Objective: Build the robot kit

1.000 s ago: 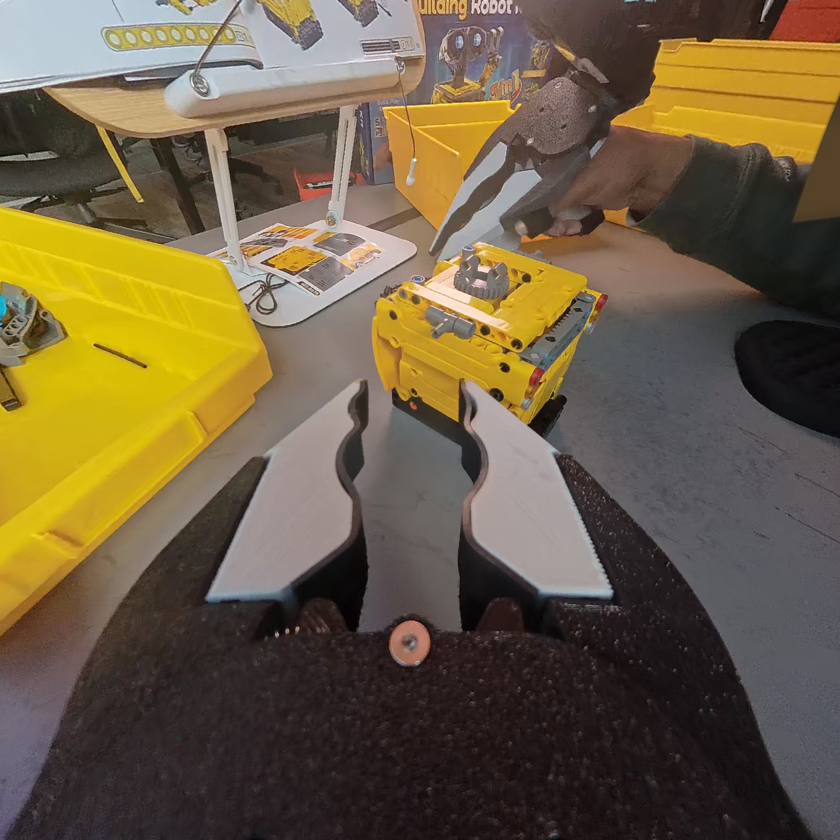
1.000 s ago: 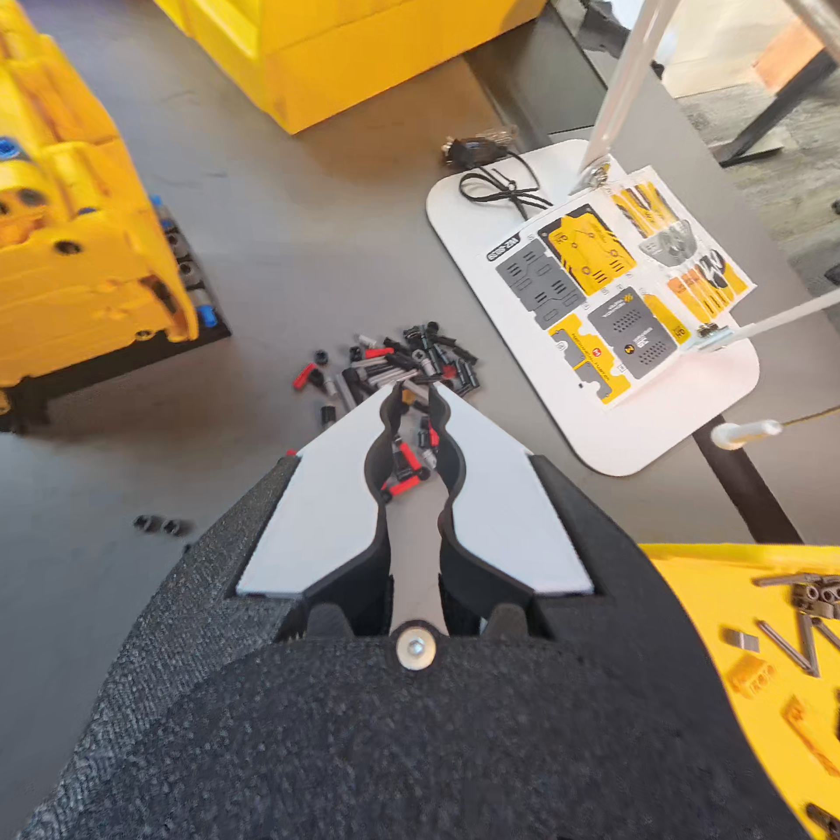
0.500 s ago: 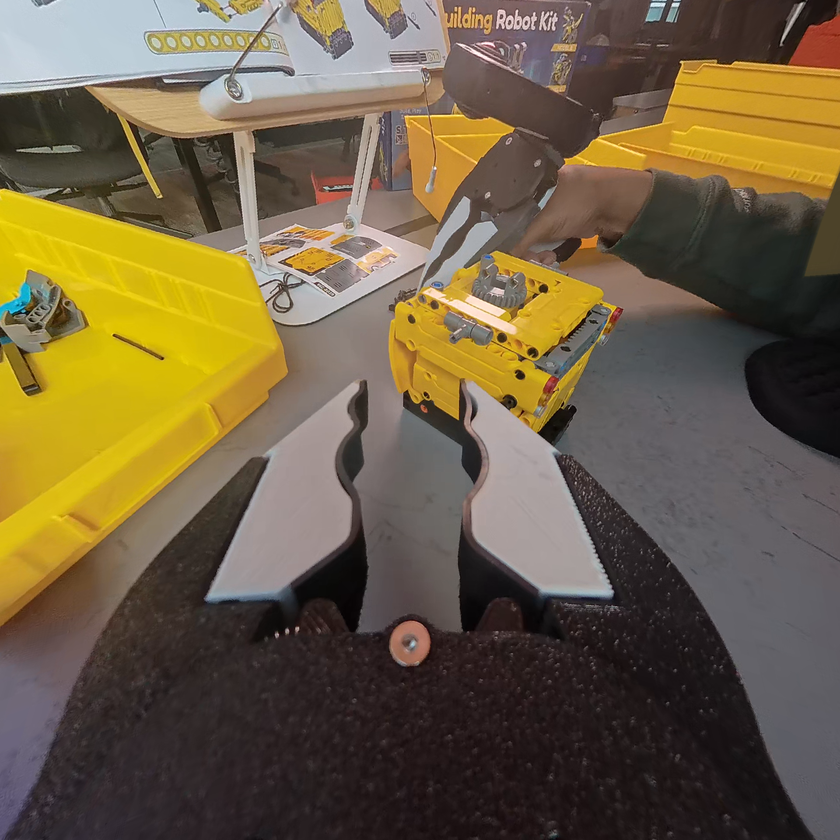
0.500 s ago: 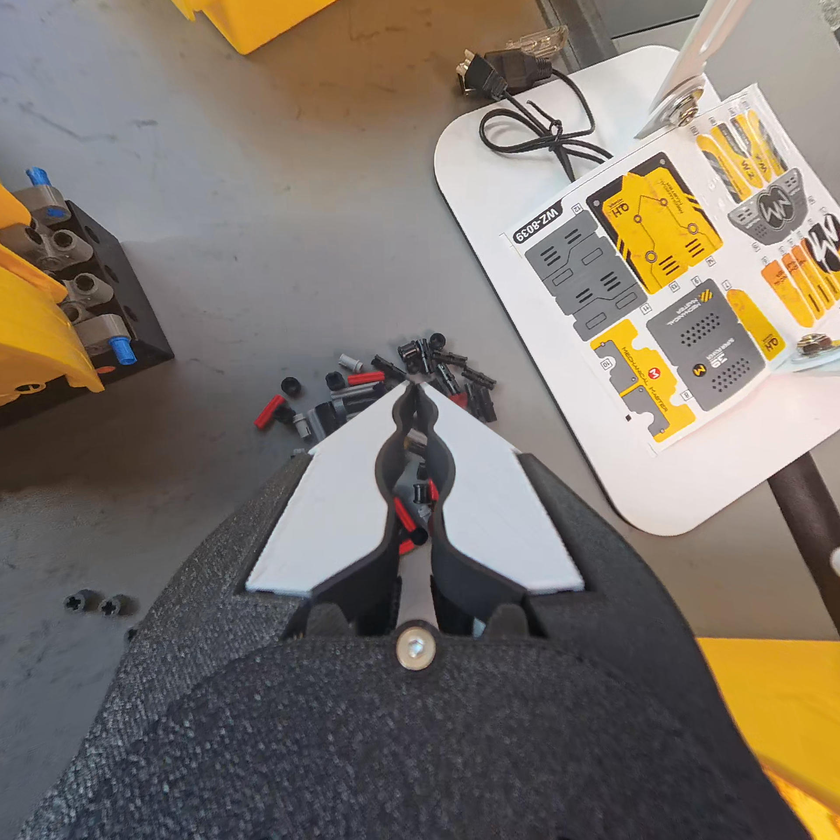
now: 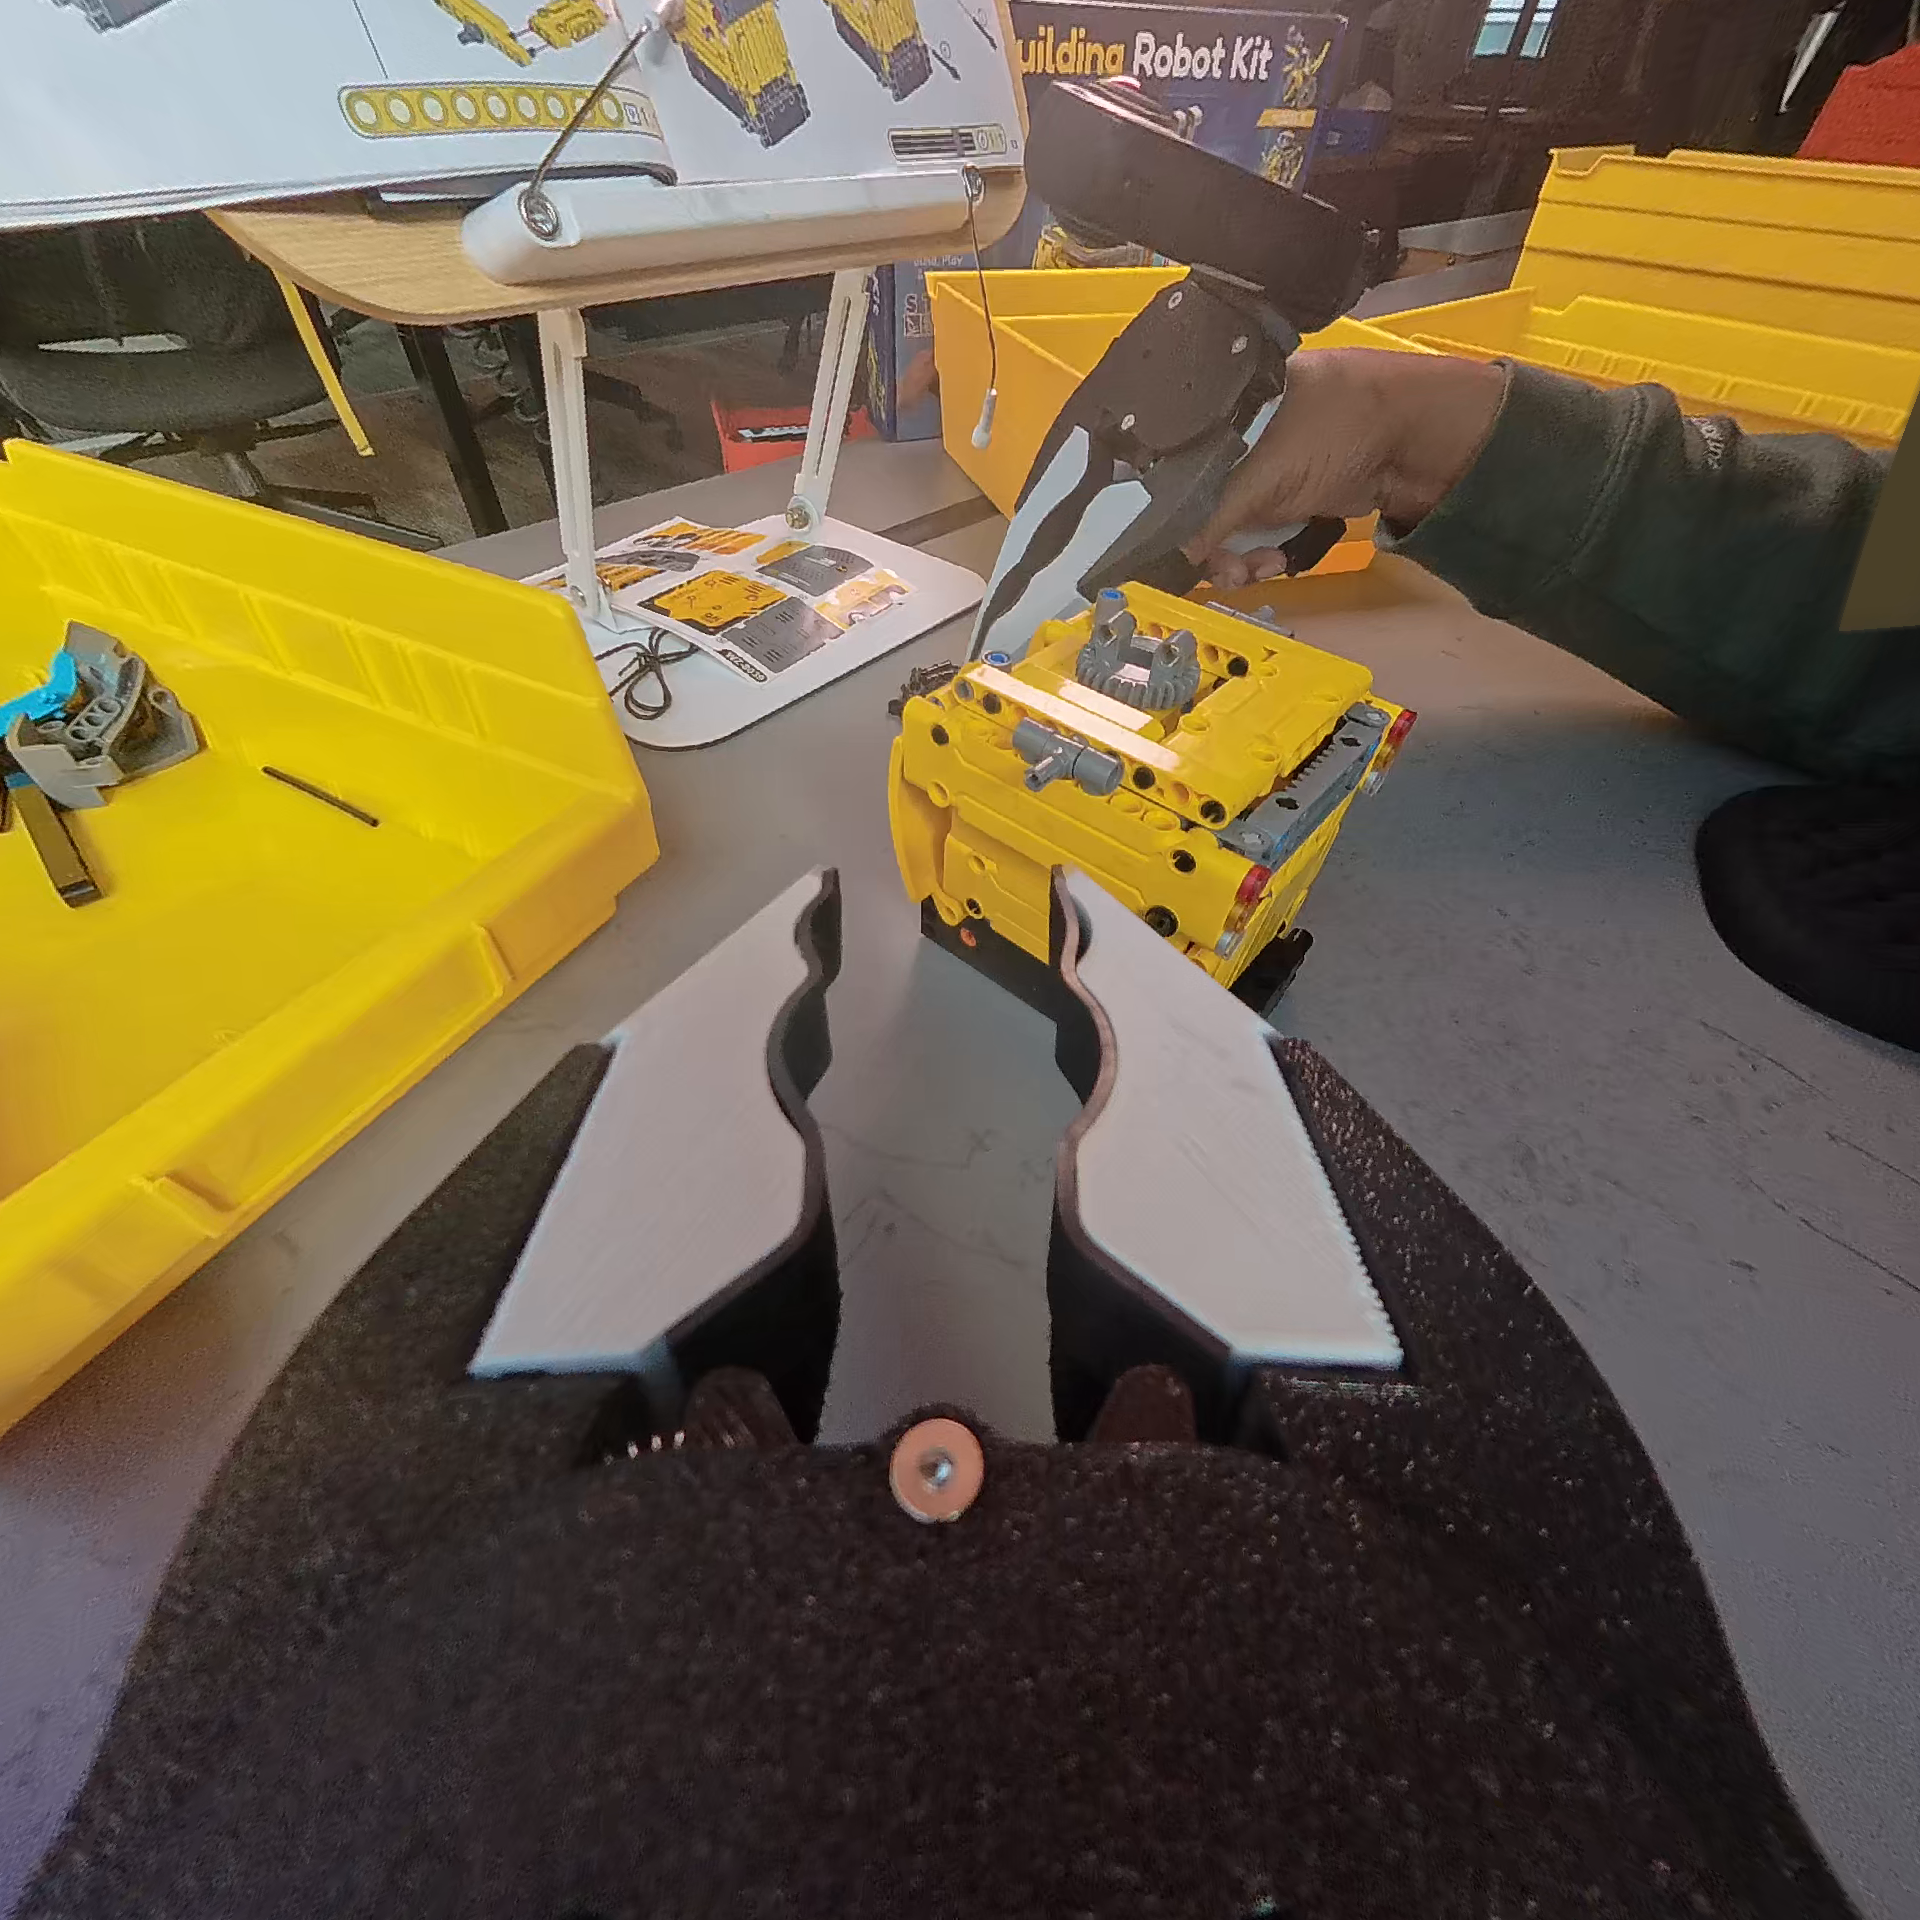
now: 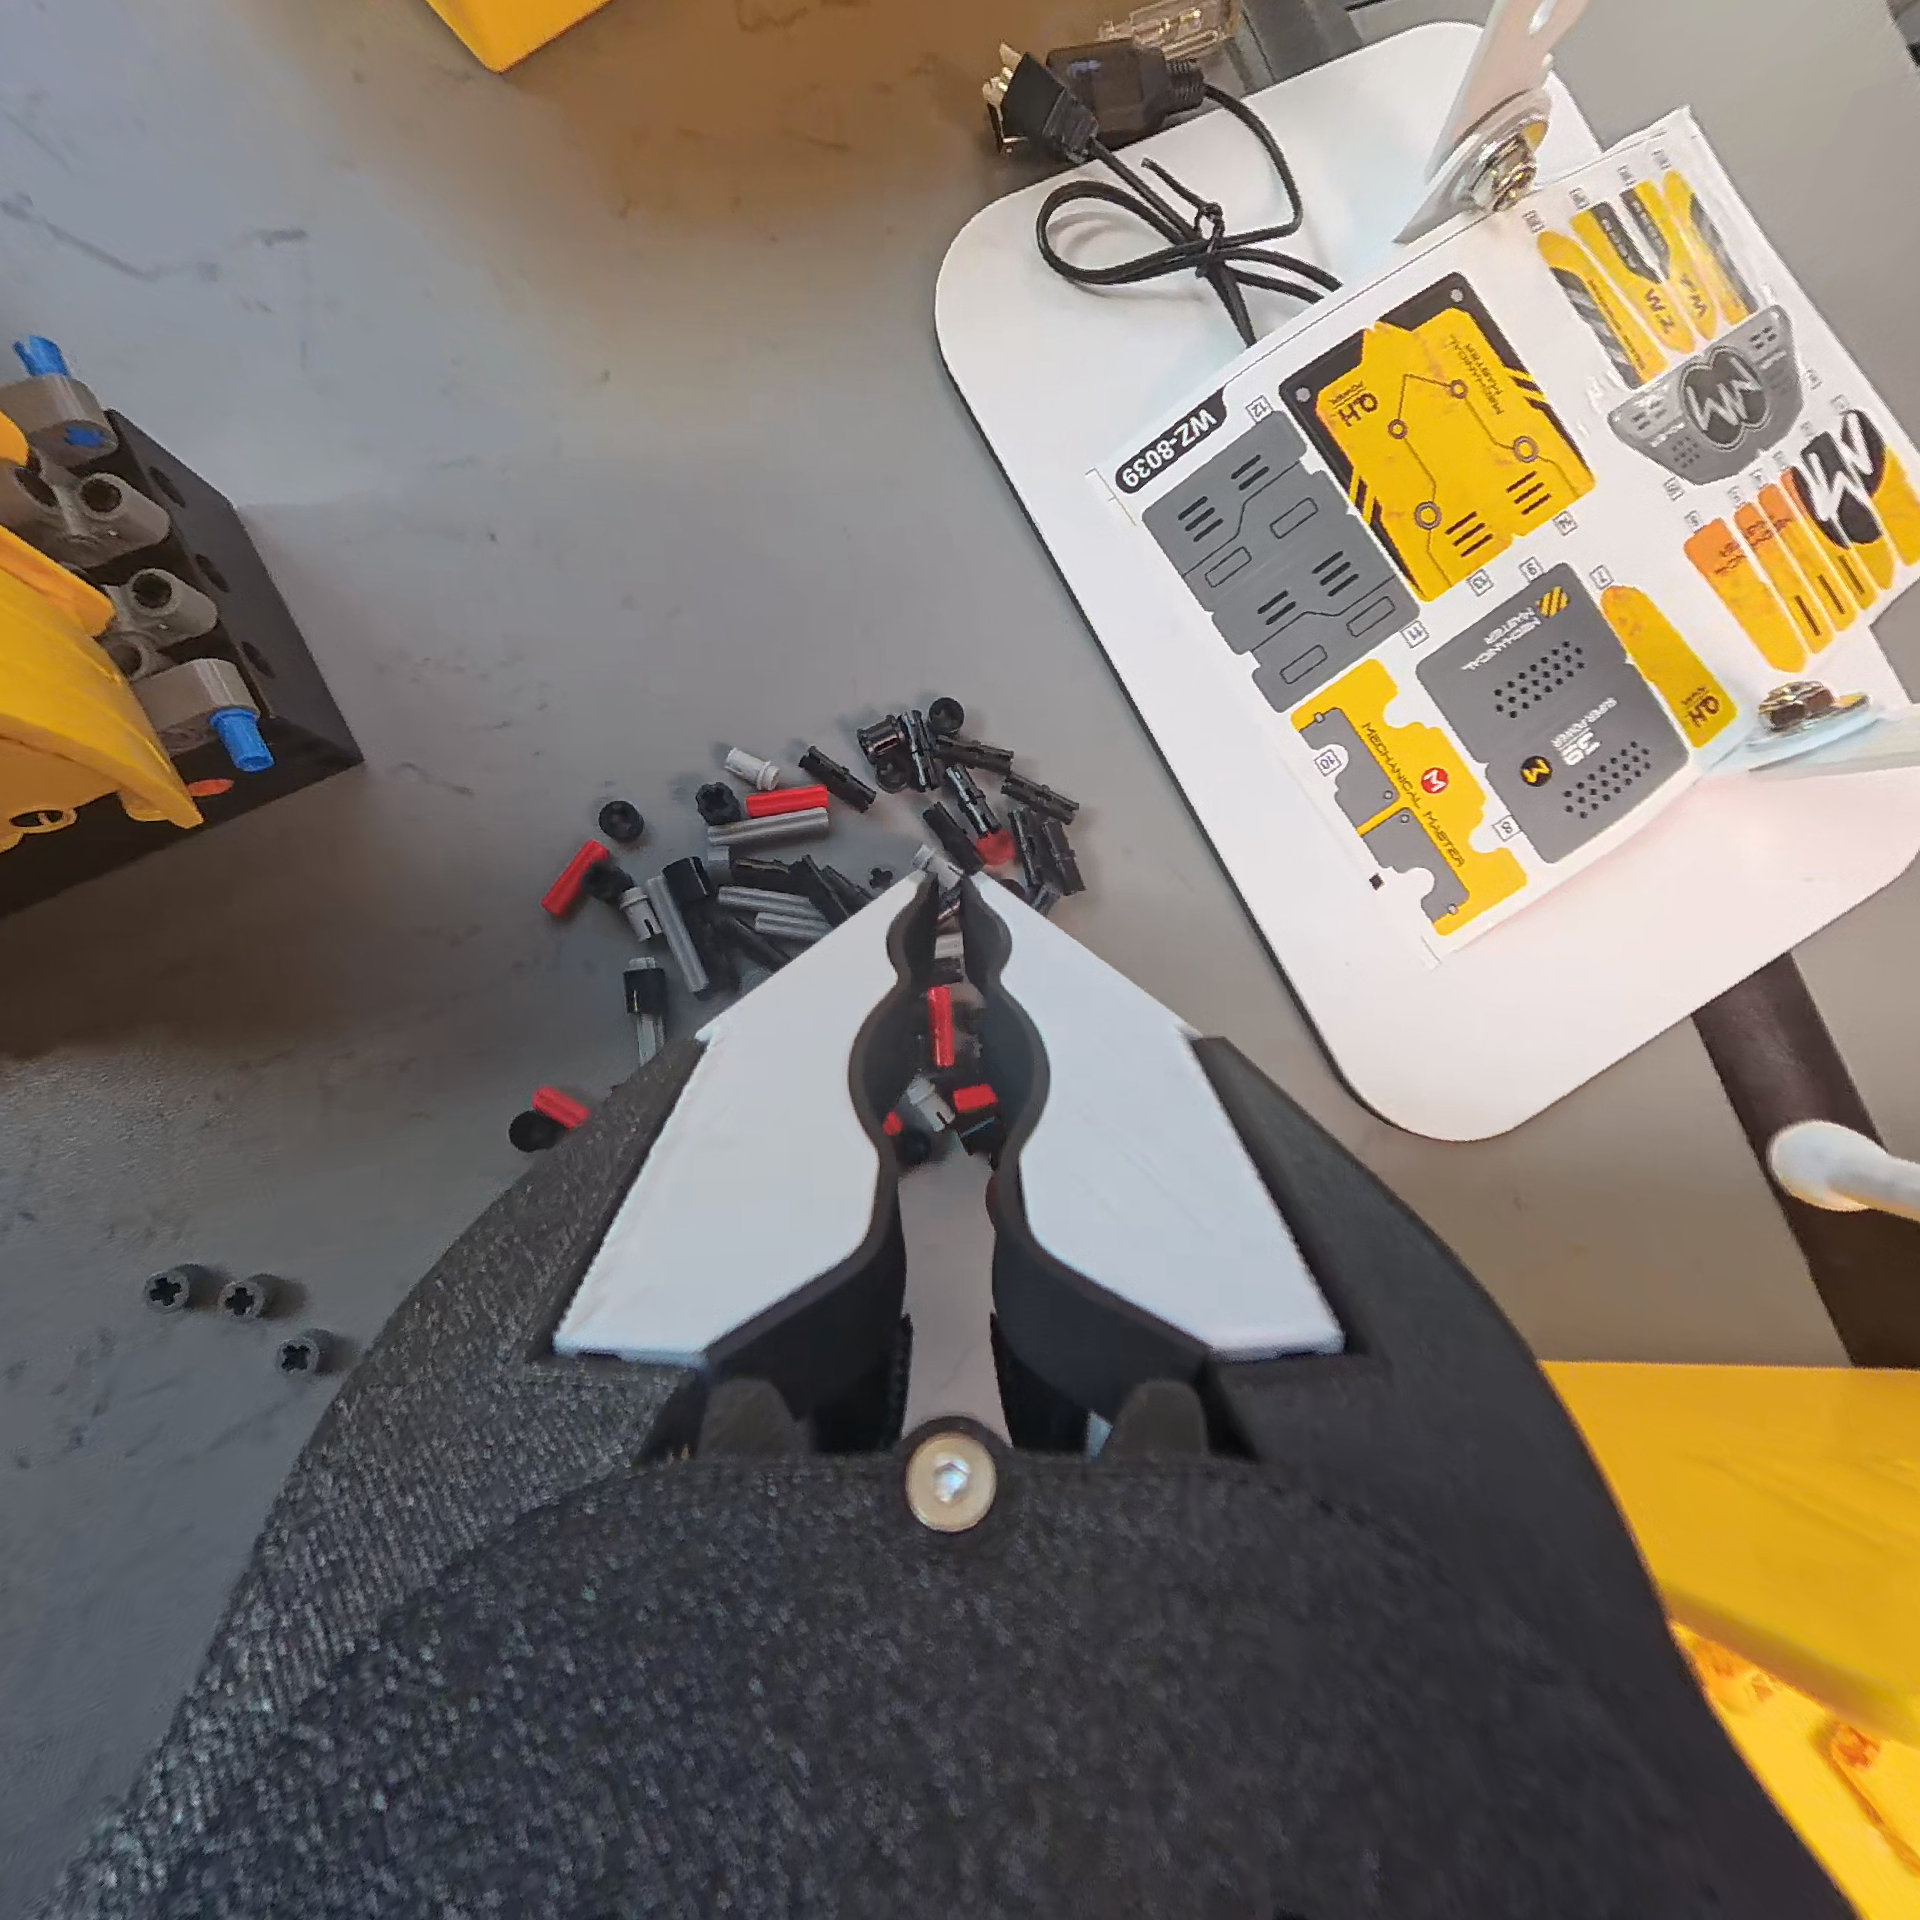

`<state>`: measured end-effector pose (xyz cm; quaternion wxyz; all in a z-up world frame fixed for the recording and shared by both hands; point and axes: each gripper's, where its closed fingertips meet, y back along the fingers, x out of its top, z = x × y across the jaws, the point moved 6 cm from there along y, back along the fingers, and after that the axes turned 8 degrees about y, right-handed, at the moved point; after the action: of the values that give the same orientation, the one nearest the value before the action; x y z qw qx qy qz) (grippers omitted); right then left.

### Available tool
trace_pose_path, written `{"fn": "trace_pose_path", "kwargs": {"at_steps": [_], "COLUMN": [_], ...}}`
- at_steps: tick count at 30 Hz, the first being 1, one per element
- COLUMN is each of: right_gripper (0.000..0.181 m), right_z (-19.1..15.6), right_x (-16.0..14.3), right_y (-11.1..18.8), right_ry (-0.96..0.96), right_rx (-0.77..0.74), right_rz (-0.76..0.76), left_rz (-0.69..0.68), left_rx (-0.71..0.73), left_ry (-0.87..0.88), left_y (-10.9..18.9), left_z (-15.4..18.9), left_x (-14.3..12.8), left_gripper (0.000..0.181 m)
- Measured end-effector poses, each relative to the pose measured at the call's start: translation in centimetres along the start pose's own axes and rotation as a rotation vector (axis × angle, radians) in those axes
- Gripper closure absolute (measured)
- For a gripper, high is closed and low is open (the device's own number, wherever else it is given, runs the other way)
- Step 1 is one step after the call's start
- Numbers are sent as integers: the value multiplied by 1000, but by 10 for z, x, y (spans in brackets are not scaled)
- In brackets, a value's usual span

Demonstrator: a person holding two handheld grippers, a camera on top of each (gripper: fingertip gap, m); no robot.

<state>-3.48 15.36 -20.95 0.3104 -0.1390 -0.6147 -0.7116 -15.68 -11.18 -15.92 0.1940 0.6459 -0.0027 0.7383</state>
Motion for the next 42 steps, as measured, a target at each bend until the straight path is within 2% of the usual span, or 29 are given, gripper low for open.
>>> {"fn": "trace_pose_path", "kwargs": {"at_steps": [25, 33, 35, 38, 42], "right_gripper": [172, 175, 175, 176, 175], "right_z": [-17, -17, -18, -24, -61], "right_x": [3, 8, 13, 17, -12], "right_y": [-8, -12, -3, 32, 61], "right_ry": [49, 65, 64, 93, 208], "right_rx": [107, 129, 136, 122, 183], "right_rz": [6, 21, 88, 202, 165], "left_rz": [-4, -16, -15, -11, -2], "left_rx": [-8, -6, -4, 1, -2], "left_ry": [-1, 2, 4, 4, -1], "left_y": [0, -2, -2, -1, 0], "left_z": [1, 0, -1, -1, 0], "left_x": [0, -2, -3, -2, 0], "left_gripper": [142, 142, 142, 142, 142]}}
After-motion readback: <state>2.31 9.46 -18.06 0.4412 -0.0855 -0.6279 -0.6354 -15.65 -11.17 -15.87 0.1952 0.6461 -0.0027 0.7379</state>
